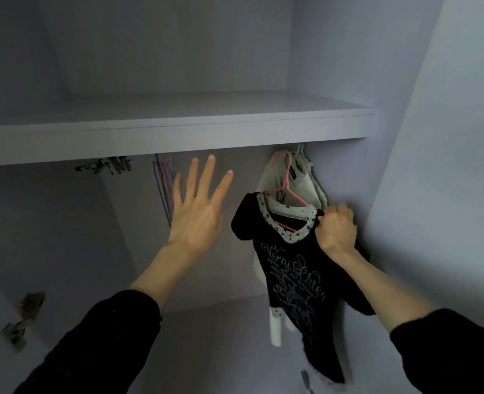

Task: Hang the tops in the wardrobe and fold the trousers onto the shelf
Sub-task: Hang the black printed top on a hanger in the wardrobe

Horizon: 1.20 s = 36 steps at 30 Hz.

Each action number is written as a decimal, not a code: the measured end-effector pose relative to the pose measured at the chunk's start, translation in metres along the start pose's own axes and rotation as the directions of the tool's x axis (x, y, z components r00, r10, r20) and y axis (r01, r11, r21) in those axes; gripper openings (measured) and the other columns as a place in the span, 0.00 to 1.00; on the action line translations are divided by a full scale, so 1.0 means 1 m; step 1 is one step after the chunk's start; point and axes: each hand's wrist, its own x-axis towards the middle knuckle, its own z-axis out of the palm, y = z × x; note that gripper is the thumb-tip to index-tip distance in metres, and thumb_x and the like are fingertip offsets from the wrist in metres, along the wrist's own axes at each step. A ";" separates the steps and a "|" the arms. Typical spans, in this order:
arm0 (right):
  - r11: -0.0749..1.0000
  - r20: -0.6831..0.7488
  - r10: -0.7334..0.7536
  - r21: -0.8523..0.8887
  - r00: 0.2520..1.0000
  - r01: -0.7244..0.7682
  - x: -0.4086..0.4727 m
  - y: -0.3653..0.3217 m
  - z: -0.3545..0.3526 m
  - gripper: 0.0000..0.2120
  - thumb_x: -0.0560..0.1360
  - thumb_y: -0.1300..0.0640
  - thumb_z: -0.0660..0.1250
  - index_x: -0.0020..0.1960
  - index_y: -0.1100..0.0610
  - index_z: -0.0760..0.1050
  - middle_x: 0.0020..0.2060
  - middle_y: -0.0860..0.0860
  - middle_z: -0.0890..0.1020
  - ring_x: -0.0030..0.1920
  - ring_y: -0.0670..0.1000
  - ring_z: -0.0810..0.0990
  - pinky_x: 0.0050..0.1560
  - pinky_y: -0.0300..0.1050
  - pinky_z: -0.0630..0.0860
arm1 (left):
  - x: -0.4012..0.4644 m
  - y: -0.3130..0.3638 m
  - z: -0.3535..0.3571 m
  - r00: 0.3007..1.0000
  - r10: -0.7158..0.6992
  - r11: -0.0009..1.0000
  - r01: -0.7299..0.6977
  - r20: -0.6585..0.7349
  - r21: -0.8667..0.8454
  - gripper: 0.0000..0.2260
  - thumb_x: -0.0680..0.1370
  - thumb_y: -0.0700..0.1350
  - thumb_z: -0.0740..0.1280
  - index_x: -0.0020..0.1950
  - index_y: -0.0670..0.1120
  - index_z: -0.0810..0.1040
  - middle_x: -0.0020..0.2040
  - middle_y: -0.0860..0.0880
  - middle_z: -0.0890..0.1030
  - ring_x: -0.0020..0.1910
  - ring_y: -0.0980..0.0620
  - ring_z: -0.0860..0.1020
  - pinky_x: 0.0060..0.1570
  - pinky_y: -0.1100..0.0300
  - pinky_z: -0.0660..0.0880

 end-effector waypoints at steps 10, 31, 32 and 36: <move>0.996 0.044 -0.014 0.086 0.999 0.010 0.101 -0.035 0.027 0.17 0.76 0.64 0.63 0.63 0.69 0.67 0.62 0.62 0.67 0.63 0.61 0.67 0.52 0.53 0.73 | 0.058 -0.011 0.049 0.994 -0.049 0.987 0.063 -0.093 0.147 0.41 0.68 0.37 0.71 0.76 0.51 0.55 0.76 0.42 0.50 0.74 0.36 0.47 0.65 0.27 0.47; 0.893 0.195 0.214 0.357 0.957 -0.273 0.171 -0.047 0.082 0.22 0.75 0.61 0.65 0.65 0.70 0.66 0.64 0.66 0.69 0.62 0.65 0.72 0.58 0.56 0.72 | 0.062 -0.018 0.076 0.979 -0.037 0.951 0.096 -0.198 0.295 0.47 0.68 0.37 0.68 0.77 0.54 0.41 0.76 0.43 0.39 0.74 0.34 0.46 0.64 0.28 0.43; 0.887 0.195 0.226 0.363 0.954 -0.285 0.172 -0.043 0.079 0.21 0.75 0.62 0.65 0.64 0.70 0.66 0.64 0.66 0.70 0.61 0.66 0.73 0.58 0.57 0.72 | 0.062 -0.018 0.076 0.980 -0.043 0.950 0.100 -0.195 0.296 0.47 0.68 0.37 0.68 0.77 0.54 0.40 0.77 0.44 0.37 0.74 0.35 0.44 0.64 0.28 0.43; 0.927 0.220 0.142 0.314 0.965 -0.208 0.168 -0.036 0.063 0.22 0.76 0.58 0.64 0.65 0.68 0.65 0.63 0.64 0.70 0.62 0.65 0.72 0.58 0.57 0.72 | 0.061 -0.014 0.074 0.983 -0.081 0.955 0.123 -0.163 0.270 0.47 0.68 0.36 0.68 0.77 0.54 0.41 0.76 0.45 0.34 0.74 0.38 0.36 0.65 0.28 0.40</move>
